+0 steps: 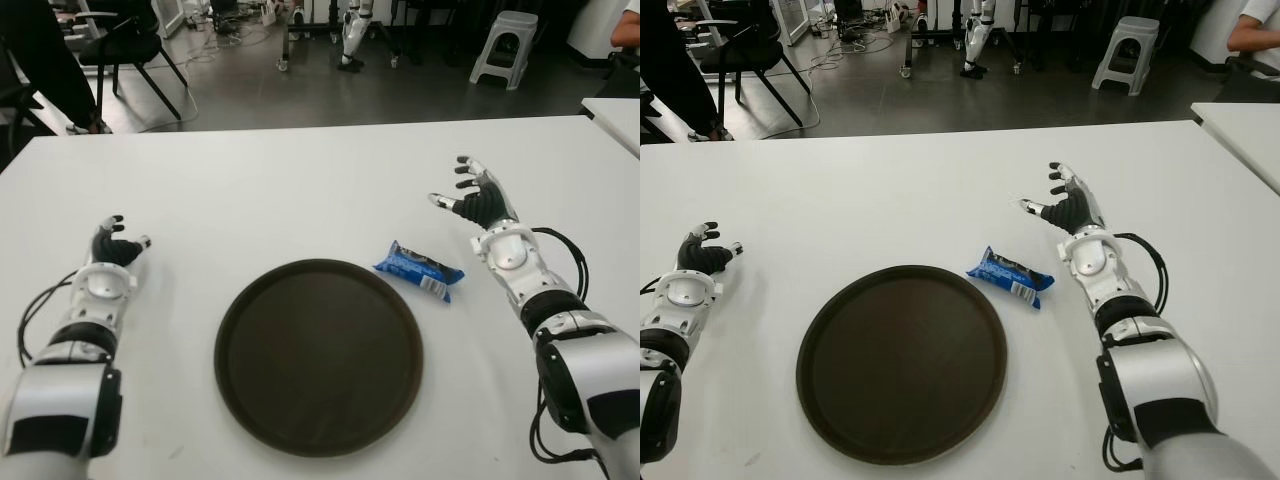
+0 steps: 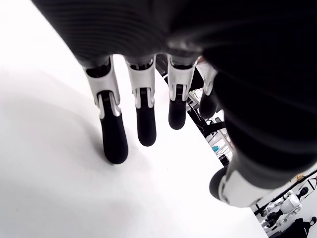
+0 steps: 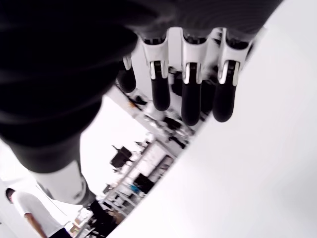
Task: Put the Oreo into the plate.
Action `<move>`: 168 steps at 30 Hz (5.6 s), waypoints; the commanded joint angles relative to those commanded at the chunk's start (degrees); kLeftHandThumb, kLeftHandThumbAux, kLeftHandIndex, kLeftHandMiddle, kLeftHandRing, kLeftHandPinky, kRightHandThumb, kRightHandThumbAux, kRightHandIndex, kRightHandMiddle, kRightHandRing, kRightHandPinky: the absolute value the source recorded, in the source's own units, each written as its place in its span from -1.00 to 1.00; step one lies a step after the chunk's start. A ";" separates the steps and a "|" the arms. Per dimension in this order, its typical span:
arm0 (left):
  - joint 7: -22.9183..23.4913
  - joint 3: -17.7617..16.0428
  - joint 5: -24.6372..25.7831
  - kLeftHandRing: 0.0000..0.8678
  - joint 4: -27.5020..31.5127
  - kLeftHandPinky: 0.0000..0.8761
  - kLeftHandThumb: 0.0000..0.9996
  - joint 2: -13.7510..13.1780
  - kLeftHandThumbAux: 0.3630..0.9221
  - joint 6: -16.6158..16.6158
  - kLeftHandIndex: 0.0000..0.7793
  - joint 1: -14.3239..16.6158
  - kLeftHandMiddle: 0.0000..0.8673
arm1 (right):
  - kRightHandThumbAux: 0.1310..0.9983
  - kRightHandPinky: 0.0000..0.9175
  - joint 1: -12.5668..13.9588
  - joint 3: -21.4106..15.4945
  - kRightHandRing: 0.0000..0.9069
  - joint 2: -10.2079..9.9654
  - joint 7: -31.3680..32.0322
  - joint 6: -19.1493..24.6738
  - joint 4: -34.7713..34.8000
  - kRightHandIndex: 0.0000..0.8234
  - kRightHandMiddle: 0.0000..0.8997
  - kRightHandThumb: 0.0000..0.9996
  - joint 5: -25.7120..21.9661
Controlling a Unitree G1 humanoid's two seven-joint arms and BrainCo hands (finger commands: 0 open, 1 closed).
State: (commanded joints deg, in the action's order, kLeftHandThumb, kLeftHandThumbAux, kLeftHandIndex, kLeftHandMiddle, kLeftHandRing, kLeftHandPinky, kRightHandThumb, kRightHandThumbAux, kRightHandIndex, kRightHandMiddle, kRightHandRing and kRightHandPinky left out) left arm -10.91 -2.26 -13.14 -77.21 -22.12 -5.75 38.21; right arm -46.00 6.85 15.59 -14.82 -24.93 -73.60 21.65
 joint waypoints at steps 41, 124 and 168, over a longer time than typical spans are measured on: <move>0.22 1.06 -0.40 -0.56 -0.03 -0.50 -0.52 -0.41 0.34 -0.07 -0.86 0.14 -0.66 | 0.22 -0.57 4.03 11.04 -0.57 1.11 1.41 -4.89 5.14 -0.78 -0.62 -0.59 7.41; 0.69 1.46 -0.83 -0.57 0.05 -0.50 -0.57 -0.53 0.33 0.41 -0.89 0.50 -0.68 | 0.11 -0.83 5.68 13.52 -0.77 8.96 2.40 20.21 27.03 -0.92 -0.76 -0.61 15.68; 0.51 0.71 0.12 -0.59 0.30 -0.53 -0.49 0.35 0.33 0.07 -0.88 0.55 -0.68 | 0.09 -0.84 18.38 10.17 -0.75 7.35 2.07 24.14 47.88 -0.95 -0.74 -0.63 14.56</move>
State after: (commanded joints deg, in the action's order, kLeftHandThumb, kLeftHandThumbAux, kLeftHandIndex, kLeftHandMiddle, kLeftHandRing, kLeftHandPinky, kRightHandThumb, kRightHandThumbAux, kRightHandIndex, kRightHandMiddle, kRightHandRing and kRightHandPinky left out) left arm -10.40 -1.54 -13.02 -76.91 -21.77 -5.68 38.76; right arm -27.63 17.02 22.94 -12.75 -0.79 -25.73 36.21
